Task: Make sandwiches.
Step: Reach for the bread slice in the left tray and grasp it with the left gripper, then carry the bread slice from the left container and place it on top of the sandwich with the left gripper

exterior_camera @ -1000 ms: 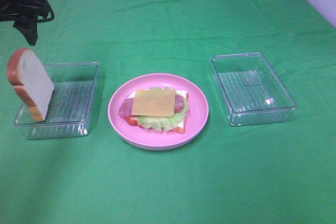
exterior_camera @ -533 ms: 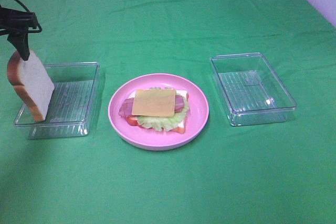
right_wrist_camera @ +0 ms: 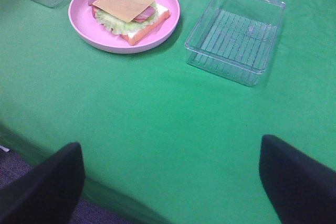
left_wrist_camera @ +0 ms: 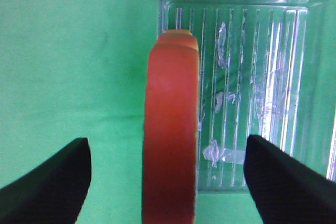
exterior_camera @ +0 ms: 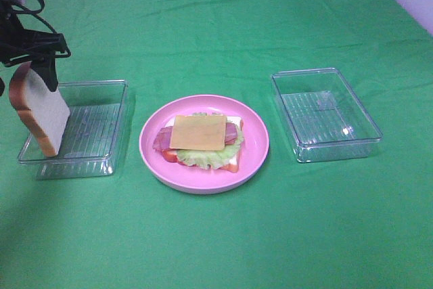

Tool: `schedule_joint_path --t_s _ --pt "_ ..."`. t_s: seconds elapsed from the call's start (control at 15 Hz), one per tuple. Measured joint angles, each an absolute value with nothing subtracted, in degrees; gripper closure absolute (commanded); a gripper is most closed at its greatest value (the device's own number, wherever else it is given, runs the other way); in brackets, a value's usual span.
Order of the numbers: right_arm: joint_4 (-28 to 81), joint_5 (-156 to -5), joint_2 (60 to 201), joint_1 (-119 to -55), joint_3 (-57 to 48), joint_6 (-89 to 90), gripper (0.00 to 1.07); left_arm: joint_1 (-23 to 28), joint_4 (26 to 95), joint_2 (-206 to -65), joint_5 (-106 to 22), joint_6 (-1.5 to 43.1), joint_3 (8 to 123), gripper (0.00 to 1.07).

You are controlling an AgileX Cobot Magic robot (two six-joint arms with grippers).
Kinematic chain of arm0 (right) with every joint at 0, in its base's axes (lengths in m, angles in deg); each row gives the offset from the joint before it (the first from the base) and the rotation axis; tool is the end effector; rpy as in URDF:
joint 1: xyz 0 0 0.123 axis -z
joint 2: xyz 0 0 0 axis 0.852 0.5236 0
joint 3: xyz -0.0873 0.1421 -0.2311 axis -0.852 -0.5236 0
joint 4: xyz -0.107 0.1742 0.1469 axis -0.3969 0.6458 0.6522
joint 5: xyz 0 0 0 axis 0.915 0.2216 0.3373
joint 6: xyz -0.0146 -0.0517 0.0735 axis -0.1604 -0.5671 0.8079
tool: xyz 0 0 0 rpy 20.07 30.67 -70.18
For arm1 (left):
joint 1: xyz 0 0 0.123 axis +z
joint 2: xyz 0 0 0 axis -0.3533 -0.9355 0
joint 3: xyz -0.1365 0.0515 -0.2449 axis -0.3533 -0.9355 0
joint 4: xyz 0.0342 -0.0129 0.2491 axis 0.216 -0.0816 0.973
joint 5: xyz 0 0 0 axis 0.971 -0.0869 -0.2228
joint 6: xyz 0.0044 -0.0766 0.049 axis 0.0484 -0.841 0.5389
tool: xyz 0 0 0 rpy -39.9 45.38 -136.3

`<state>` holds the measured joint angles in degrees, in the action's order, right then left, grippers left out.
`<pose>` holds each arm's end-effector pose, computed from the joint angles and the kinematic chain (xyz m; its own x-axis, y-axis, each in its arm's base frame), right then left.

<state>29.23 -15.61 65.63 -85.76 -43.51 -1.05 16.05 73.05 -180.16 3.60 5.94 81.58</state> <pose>0.0019 0.0055 0.2773 -0.4203 -0.3066 -0.8540 -0.5265 0.8489 -0.0456 0.4041 -0.0352 0.2050 -0.9729 -0.1302 -0.1913 -0.1194 0.9906 -0.0667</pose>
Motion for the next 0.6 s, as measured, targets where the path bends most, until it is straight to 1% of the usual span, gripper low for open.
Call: schedule_joint_path --t_s 0.07,0.27,0.33,0.47,0.53,0.6 --pt "29.2 -15.6 65.6 -85.8 -43.5 -1.1 0.22 16.0 73.1 -181.1 3.4 7.1 81.6 0.43" --pt "29.2 -15.6 65.6 -85.8 -43.5 -1.1 0.22 16.0 73.1 -181.5 2.0 7.8 81.6 0.66" --pt "29.2 -15.6 65.6 -85.8 -43.5 -1.1 0.22 16.0 73.1 -181.5 1.1 8.2 81.6 0.76" --pt "29.2 -15.6 65.6 -85.8 -43.5 -1.1 0.22 16.0 72.7 -181.5 0.9 8.4 81.6 0.99" --pt "29.2 -15.7 65.6 -85.8 -43.5 -1.1 0.22 16.0 72.7 -181.5 0.9 8.4 81.6 1.07" --pt "29.2 -15.7 65.6 -85.8 -43.5 -1.1 0.22 16.0 72.4 -181.5 0.9 8.4 81.6 1.07"
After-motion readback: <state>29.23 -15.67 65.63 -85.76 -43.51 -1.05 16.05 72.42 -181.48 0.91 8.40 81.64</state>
